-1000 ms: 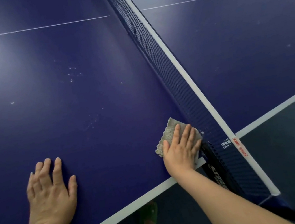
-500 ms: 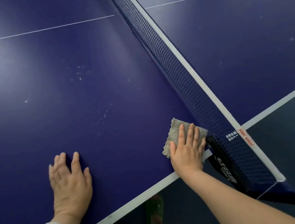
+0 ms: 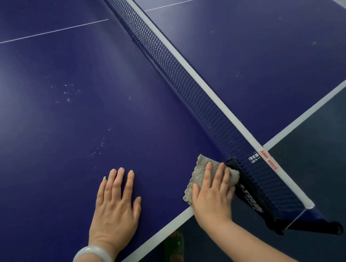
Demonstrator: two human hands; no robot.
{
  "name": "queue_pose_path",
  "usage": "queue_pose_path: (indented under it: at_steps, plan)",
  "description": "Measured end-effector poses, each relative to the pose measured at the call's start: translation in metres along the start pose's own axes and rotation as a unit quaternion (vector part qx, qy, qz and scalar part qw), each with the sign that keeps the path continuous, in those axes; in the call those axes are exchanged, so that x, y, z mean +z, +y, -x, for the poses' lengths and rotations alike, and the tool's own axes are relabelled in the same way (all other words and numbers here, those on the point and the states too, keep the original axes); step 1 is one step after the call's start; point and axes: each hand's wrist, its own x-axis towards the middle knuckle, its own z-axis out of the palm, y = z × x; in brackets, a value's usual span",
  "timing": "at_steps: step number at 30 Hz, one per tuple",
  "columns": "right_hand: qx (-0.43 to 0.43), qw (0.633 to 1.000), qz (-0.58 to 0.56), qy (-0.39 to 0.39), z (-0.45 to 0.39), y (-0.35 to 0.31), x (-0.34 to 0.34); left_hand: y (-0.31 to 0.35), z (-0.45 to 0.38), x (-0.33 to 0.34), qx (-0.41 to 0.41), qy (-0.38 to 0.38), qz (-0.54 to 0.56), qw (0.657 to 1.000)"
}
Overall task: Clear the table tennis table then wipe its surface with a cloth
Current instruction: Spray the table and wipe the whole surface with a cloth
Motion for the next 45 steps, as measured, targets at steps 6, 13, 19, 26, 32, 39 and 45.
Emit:
queue_pose_path:
  at_steps: [6, 13, 19, 26, 32, 39, 45]
  plan:
    - [-0.015, 0.996, 0.067, -0.048, -0.042, -0.034, -0.033, 0.001, 0.000, 0.000, -0.003, -0.008, 0.006, 1.000]
    - [-0.043, 0.999, -0.010, 0.023, -0.013, -0.005, -0.002, 0.000, -0.001, -0.003, -0.011, -0.018, 0.006, 1.000]
    - [-0.053, 0.996, 0.041, 0.056, 0.006, 0.026, 0.007, 0.000, -0.003, -0.004, -0.009, -0.024, 0.003, 1.000]
    - [-0.128, 0.989, 0.052, 0.056, -0.026, -0.015, -0.003, 0.002, -0.003, -0.006, -0.015, -0.028, 0.007, 0.999]
    - [-0.117, 0.992, 0.003, 0.049, -0.075, -0.047, -0.010, 0.001, -0.003, -0.005, -0.019, -0.034, 0.004, 0.999]
    - [-0.249, 0.965, 0.025, 0.072, -0.042, -0.002, 0.005, 0.000, -0.002, -0.003, -0.017, -0.033, 0.000, 0.999]
    - [-0.133, 0.986, 0.026, 0.096, -0.087, 0.003, -0.007, 0.002, -0.002, -0.005, -0.018, -0.029, 0.011, 0.999]
